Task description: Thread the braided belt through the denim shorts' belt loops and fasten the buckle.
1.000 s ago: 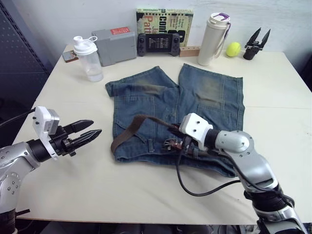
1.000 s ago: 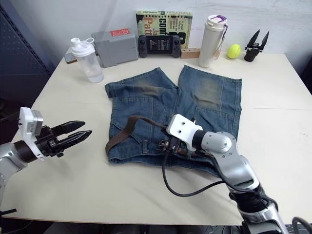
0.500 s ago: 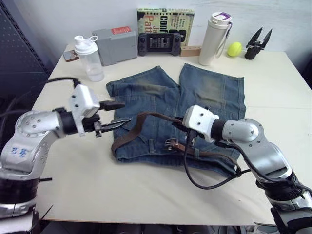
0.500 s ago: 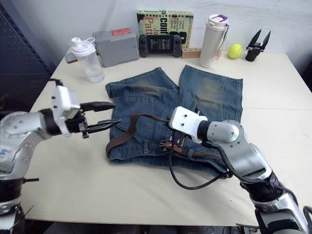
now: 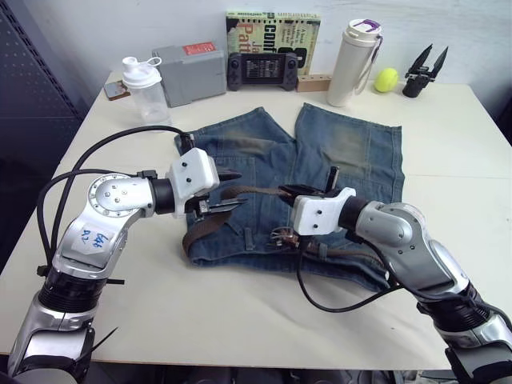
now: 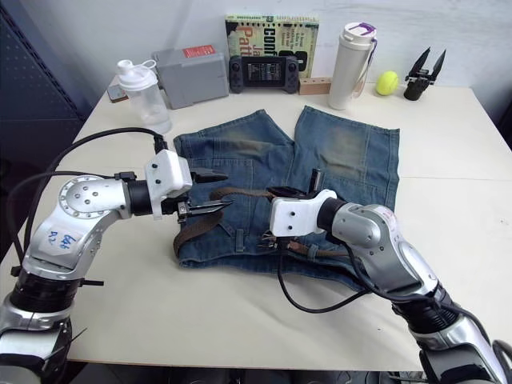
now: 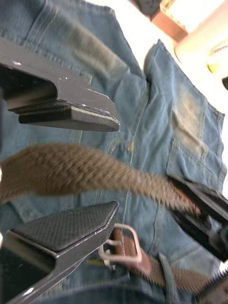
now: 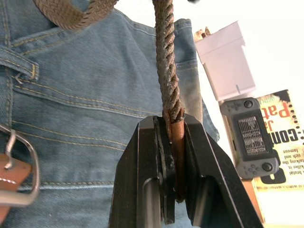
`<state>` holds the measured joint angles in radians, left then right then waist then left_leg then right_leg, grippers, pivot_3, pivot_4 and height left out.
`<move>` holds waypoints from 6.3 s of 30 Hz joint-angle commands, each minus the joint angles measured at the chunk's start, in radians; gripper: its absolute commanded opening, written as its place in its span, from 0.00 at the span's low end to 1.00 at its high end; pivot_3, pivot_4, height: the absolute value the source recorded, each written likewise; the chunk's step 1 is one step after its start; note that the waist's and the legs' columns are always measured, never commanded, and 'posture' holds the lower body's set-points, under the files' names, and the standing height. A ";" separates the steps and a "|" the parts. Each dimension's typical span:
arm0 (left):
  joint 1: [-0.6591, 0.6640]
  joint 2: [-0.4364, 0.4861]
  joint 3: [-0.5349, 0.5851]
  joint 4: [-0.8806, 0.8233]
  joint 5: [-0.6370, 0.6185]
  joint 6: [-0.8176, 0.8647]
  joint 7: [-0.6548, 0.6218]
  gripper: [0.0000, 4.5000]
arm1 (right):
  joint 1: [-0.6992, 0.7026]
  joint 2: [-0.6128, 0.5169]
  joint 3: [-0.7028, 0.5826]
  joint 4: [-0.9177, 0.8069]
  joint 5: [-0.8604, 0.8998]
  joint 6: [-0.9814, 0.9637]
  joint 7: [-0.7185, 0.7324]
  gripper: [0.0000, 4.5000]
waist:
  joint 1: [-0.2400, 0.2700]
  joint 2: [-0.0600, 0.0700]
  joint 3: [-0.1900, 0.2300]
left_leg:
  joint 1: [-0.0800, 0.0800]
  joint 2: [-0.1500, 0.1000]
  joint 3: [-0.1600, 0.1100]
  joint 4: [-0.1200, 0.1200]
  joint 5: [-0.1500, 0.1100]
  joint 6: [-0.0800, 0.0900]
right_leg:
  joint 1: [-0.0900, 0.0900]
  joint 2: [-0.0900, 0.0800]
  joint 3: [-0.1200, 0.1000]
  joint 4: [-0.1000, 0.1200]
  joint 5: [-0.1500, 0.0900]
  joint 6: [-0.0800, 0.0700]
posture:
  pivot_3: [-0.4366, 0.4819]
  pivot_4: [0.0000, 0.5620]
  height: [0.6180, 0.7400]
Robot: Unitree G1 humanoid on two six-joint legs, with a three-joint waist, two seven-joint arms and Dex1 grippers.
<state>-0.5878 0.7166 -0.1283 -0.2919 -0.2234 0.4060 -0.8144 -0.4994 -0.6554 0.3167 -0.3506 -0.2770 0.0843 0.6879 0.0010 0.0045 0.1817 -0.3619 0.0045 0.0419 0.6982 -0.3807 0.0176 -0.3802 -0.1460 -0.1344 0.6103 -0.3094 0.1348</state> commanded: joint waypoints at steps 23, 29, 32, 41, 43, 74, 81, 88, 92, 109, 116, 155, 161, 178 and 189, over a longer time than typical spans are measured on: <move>0.063 -0.022 -0.041 -0.127 0.265 0.001 0.091 0.00 | 0.003 0.040 -0.035 -0.030 -0.024 0.013 0.012 0.00 | 0.000 0.000 0.000 | 0.000 0.000 -0.001 0.000 0.000 0.000 | 0.000 0.000 0.000 0.000 0.000 0.000 | 0.48 0.27 0.92; 0.088 -0.032 -0.012 -0.117 0.282 -0.009 0.128 0.00 | 0.017 0.092 -0.090 -0.073 0.054 0.098 0.011 0.47 | -0.001 0.000 0.000 | 0.000 0.001 -0.001 0.000 0.000 0.000 | 0.000 0.000 -0.001 0.001 0.000 0.000 | 0.48 0.27 0.92; 0.099 -0.021 0.010 -0.116 0.281 -0.005 0.131 0.00 | 0.035 0.106 -0.124 -0.105 0.094 0.167 0.016 0.79 | 0.000 0.000 0.000 | 0.000 0.000 -0.001 0.000 0.000 0.000 | 0.000 0.000 -0.001 0.001 0.000 0.000 | 0.48 0.27 0.92; 0.255 0.179 0.124 -0.088 0.312 -0.271 0.058 0.00 | 0.165 0.116 -0.389 -0.285 0.516 0.630 0.122 1.00 | -0.001 0.000 0.000 | 0.000 0.001 -0.002 0.000 0.000 0.000 | 0.000 0.000 -0.001 0.001 0.000 0.000 | 0.48 0.27 0.92; 0.301 0.208 0.127 -0.068 0.334 -0.365 0.058 0.00 | 0.165 0.137 -0.449 -0.299 0.623 0.737 0.114 1.00 | -0.001 0.001 0.001 | 0.000 0.006 -0.001 0.000 0.000 0.000 | 0.000 0.000 0.000 0.001 0.000 0.000 | 0.48 0.27 0.92; 0.236 0.211 0.008 0.089 0.562 -0.707 0.060 0.00 | 0.172 -0.003 -0.489 -0.262 1.028 0.964 0.029 1.00 | 0.023 0.002 0.001 | 0.000 -0.001 0.001 0.000 0.000 0.001 | 0.000 -0.001 0.000 0.002 0.000 0.000 | 0.48 0.27 0.92; 0.172 0.142 -0.083 0.213 0.606 -0.787 0.073 0.00 | 0.200 -0.024 -0.483 -0.272 1.040 0.955 0.016 1.00 | 0.026 0.002 0.001 | 0.000 -0.001 0.001 0.001 0.000 0.001 | 0.000 -0.001 -0.001 0.002 0.000 0.000 | 0.48 0.27 0.92; 0.193 0.147 -0.105 0.232 0.628 -0.862 0.076 0.00 | 0.222 -0.030 -0.509 -0.279 1.051 0.950 -0.009 1.00 | 0.023 0.002 0.001 | 0.000 -0.001 0.000 0.001 0.000 0.001 | 0.000 -0.001 -0.001 0.002 0.000 0.001 | 0.48 0.27 0.92; 0.106 0.072 -0.161 0.327 0.666 -0.935 0.125 0.00 | 0.237 -0.035 -0.491 -0.279 1.033 0.926 -0.006 1.00 | 0.028 0.002 0.001 | 0.000 -0.001 0.000 0.001 0.000 0.001 | 0.000 -0.001 -0.001 0.002 0.000 0.001 | 0.48 0.27 0.92; -0.133 -0.111 -0.274 0.906 0.666 -1.391 0.259 0.00 | 0.349 -0.121 -0.241 -0.297 0.588 0.372 0.040 1.00 | 0.047 0.001 0.000 | -0.001 -0.006 0.003 0.002 0.002 0.004 | 0.003 -0.004 -0.004 0.001 0.002 0.003 | 0.48 0.27 0.92; -0.089 -0.127 -0.257 0.955 0.558 -1.383 0.215 0.00 | 0.381 -0.120 -0.186 -0.275 0.445 0.219 0.034 1.00 | 0.045 0.001 0.000 | 0.000 -0.006 0.004 0.002 0.002 0.004 | 0.004 -0.004 -0.004 0.001 0.002 0.003 | 0.48 0.27 0.92; -0.092 -0.183 -0.304 1.084 0.623 -1.484 0.204 0.00 | 0.408 -0.004 -0.123 -0.193 0.183 0.091 -0.012 1.00 | 0.050 0.008 -0.019 | 0.006 -0.006 0.005 0.000 0.001 0.004 | 0.008 -0.004 -0.003 0.001 0.002 0.003 | 0.48 0.27 0.92; -0.088 -0.183 -0.303 1.078 0.615 -1.480 0.196 0.00 | 0.389 0.008 -0.133 -0.206 0.186 0.101 -0.006 1.00 | 0.049 0.009 -0.019 | 0.006 -0.006 0.006 0.000 0.001 0.004 | 0.008 -0.004 -0.003 0.000 0.002 0.003 | 0.48 0.27 0.92; -0.091 -0.184 -0.303 1.074 0.610 -1.476 0.183 0.00 | 0.407 0.006 -0.102 -0.157 0.113 0.083 -0.024 1.00 | 0.049 0.008 -0.020 | 0.007 -0.006 0.007 -0.001 0.001 0.004 | 0.008 -0.004 -0.002 0.000 0.002 0.003 | 0.48 0.27 0.92; -0.092 -0.184 -0.301 1.074 0.613 -1.474 0.180 0.00 | 0.367 0.017 -0.136 -0.191 0.156 0.106 0.001 1.00 | 0.048 0.009 -0.020 | 0.007 -0.006 0.007 -0.001 0.001 0.004 | 0.008 -0.004 -0.002 0.000 0.002 0.003 | 0.48 0.27 0.92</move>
<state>-0.7303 0.5506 -0.3633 0.7554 0.3550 -1.0698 -0.5991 -0.1146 -0.6342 0.2177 -0.4899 -0.1458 0.1917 0.6793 0.0494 0.0131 0.1617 -0.3553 -0.0014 0.0486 0.6973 -0.3792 0.0212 -0.3723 -0.1501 -0.1365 0.6107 -0.3078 0.1380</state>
